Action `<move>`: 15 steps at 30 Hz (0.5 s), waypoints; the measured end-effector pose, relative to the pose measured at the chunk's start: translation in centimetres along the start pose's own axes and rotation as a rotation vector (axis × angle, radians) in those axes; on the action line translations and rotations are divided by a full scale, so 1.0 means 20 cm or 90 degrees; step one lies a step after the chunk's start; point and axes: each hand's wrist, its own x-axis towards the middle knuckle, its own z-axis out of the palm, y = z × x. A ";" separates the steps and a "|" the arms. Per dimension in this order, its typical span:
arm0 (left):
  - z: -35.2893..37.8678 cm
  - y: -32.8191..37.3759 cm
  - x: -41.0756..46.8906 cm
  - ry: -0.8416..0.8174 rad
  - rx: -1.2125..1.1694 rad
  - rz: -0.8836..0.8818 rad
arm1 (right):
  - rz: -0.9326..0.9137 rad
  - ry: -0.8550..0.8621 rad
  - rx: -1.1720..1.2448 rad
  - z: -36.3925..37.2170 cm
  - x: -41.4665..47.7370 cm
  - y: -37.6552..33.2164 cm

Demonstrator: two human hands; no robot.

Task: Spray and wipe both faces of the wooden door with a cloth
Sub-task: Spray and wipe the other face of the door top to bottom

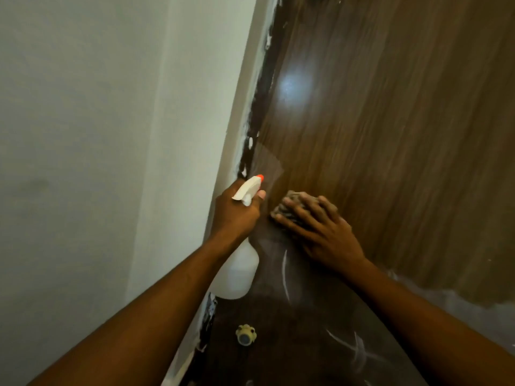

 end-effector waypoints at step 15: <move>-0.09 -0.01 -0.01 -0.016 -0.032 -0.015 | -0.034 -0.004 0.053 0.17 0.16 -0.51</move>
